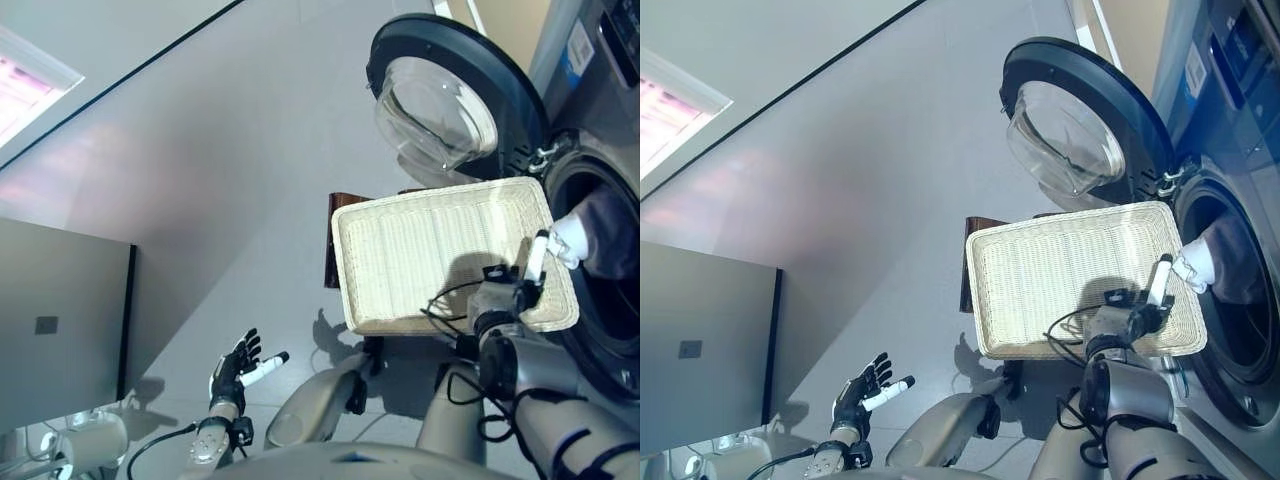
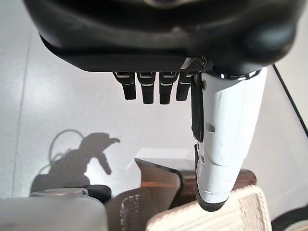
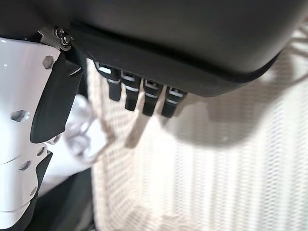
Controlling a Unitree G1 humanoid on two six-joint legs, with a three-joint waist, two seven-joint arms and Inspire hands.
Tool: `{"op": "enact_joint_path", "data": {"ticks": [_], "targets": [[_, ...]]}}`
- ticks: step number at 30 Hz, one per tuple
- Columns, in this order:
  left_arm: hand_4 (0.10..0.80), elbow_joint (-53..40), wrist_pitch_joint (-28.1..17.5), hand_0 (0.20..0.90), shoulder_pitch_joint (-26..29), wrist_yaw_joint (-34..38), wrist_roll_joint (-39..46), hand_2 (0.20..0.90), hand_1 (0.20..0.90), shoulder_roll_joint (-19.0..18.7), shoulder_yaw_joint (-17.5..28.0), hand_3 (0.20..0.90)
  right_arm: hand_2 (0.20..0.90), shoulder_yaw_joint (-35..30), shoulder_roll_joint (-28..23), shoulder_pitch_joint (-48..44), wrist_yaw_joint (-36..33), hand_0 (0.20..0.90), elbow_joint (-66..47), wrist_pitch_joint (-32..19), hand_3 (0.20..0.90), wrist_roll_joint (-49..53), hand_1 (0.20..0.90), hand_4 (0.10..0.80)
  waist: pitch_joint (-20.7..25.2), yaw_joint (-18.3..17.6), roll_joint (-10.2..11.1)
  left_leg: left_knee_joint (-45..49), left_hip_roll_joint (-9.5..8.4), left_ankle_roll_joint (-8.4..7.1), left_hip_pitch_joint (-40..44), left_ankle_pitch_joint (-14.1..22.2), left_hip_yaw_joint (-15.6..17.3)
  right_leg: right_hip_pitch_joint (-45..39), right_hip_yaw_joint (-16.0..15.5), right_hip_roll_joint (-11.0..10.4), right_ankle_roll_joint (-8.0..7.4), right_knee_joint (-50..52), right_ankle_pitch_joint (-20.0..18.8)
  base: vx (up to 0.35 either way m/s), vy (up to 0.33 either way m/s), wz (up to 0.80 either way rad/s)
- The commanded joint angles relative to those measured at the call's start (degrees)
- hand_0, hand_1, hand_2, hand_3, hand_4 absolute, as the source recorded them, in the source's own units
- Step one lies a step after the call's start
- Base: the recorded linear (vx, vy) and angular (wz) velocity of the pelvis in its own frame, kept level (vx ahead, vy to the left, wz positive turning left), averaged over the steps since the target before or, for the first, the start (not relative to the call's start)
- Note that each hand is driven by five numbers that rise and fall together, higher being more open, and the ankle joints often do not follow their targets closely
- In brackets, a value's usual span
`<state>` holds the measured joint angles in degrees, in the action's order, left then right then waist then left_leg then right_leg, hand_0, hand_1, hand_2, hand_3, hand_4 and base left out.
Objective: Pick up the clothes and place them into the washing machine
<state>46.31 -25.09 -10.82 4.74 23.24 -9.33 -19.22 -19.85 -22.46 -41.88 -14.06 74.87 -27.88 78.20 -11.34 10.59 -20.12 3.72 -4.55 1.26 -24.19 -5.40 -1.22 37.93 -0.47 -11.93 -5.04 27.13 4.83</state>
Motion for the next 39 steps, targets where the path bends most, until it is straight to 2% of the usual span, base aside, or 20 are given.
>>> {"op": "enact_joint_path", "data": {"ticks": [1,4,7,9,13,15,18,27,30,33,36,39], "targets": [[0.8,-1.8,-3.2,0.9,2.8,0.8,2.6,0.9,0.9,-2.3,-0.1,0.9,0.9,2.8,-8.4,-5.6,-0.3,0.9,-5.0,-3.9,0.9,-2.1,0.9,0.8,-0.3,1.8,-1.2,7.8,1.66,-5.43,-3.1,7.1,0.1,-2.2,1.2,0.8,1.05,-10.1,-3.5,0.003,0.008,-0.04],[0.8,-3.1,-3.3,0.9,2.7,0.4,2.9,0.9,0.9,-2.7,-0.6,0.9,0.9,4.7,-13.9,-9.7,-1.3,0.9,-4.9,-3.6,0.9,-4.1,0.9,0.8,0.0,2.1,-1.7,7.8,1.63,-5.71,-3.6,6.9,0.6,-1.1,1.7,0.9,1.05,-9.3,-3.2,0.014,-0.003,-0.12],[0.8,-3.5,-3.4,0.9,2.6,-0.1,3.7,0.9,0.9,-2.9,-0.8,0.9,0.9,8.2,-18.7,-13.0,0.6,0.9,-9.0,-3.7,0.9,-5.2,0.9,0.8,0.6,1.8,-0.9,7.5,2.06,-6.07,-3.1,7.0,1.1,-1.1,2.1,1.5,0.99,-8.6,-2.5,0.028,-0.011,0.01],[0.8,-3.3,-3.4,0.9,2.5,-0.1,4.1,0.9,0.9,-2.8,-0.4,0.9,0.9,9.1,-19.1,-13.0,0.9,0.9,-10.1,-3.9,0.9,-5.8,0.9,0.8,0.7,1.5,-0.5,7.1,2.17,-6.17,-3.0,6.5,1.3,-1.3,2.2,1.7,1.02,-9.1,-3.2,0.042,-0.013,-0.08],[0.8,-1.2,-3.4,0.9,3.1,-0.1,4.7,0.9,0.9,-2.3,0.8,0.9,0.9,8.3,-18.9,-9.2,4.3,0.9,-14.2,-5.2,0.9,-5.3,0.9,0.8,2.1,0.0,1.5,5.5,2.66,-6.12,-0.9,6.5,1.6,-4.1,1.9,2.2,0.75,-11.6,-3.6,0.077,-0.021,-0.11],[0.8,-0.8,-3.5,0.9,3.3,-0.9,5.0,0.9,0.9,-2.1,1.7,0.9,0.9,7.1,-19.5,-7.0,5.4,0.9,-12.5,-4.4,0.9,-5.5,0.9,0.8,3.5,-0.3,2.7,4.5,2.71,-6.21,0.6,6.4,1.7,-6.9,1.2,1.7,0.53,-13.8,-4.2,0.068,-0.029,-0.02],[0.8,-0.4,-3.5,0.9,3.2,-1.7,5.2,0.9,0.9,-2.1,2.2,0.9,0.9,6.4,-20.2,-5.9,6.0,0.9,-11.1,-3.6,0.9,-5.8,0.9,0.8,4.3,-0.4,3.4,3.7,2.65,-6.18,1.9,6.2,1.6,-9.2,0.5,1.2,0.26,-15.9,-4.8,0.022,-0.002,-0.02],[0.8,6.9,-2.2,0.9,3.4,-1.1,3.2,0.9,0.9,-2.5,5.1,0.9,0.9,2.1,-17.1,0.8,6.6,0.9,-10.3,-3.3,0.9,-5.9,0.9,0.8,7.8,-0.7,8.0,0.3,3.63,-6.38,8.6,5.8,1.2,-19.8,-1.7,0.6,-0.24,-23.4,-6.0,0.076,-0.031,0.04],[0.8,8.5,-2.0,0.9,2.6,-0.8,2.6,0.9,0.9,-2.4,5.4,0.9,0.9,1.0,-16.3,2.7,5.4,0.9,-9.2,-3.0,0.9,-6.8,0.9,0.8,8.5,-0.9,8.7,-0.8,3.75,-6.19,9.7,5.9,1.3,-21.1,-1.9,0.7,-0.48,-25.1,-6.5,0.039,0.002,0.09],[0.8,10.1,-1.6,0.9,1.8,-0.8,1.3,0.9,0.9,-2.1,5.2,0.9,0.9,2.9,-15.7,4.1,4.3,0.9,-4.5,-0.1,0.9,-10.7,0.9,0.8,9.1,-0.7,9.1,-1.4,3.72,-5.95,10.1,5.9,1.8,-21.3,-1.6,0.7,-0.67,-26.0,-7.1,0.001,0.002,-0.02],[0.8,10.8,-1.3,0.9,1.4,-0.8,-0.2,0.9,0.9,-1.7,4.9,0.9,0.9,4.9,-13.0,6.2,2.7,0.9,0.4,2.8,0.9,-14.9,0.9,0.8,9.6,-0.7,9.6,-1.8,3.88,-5.85,10.5,5.9,2.1,-21.3,-1.4,1.0,-0.7,-26.4,-7.3,0.013,0.003,-0.07],[0.8,11.7,-0.9,0.9,1.5,-0.6,-2.1,0.9,0.9,-1.3,5.1,0.9,0.9,6.6,-8.0,8.6,2.5,0.9,4.3,5.6,0.9,-17.8,0.9,0.8,10.0,-0.4,10.1,-2.1,4.26,-5.8,11.0,5.9,2.2,-22.1,-1.6,1.3,-0.58,-26.8,-7.3,0.012,-0.03,-0.08]]}}
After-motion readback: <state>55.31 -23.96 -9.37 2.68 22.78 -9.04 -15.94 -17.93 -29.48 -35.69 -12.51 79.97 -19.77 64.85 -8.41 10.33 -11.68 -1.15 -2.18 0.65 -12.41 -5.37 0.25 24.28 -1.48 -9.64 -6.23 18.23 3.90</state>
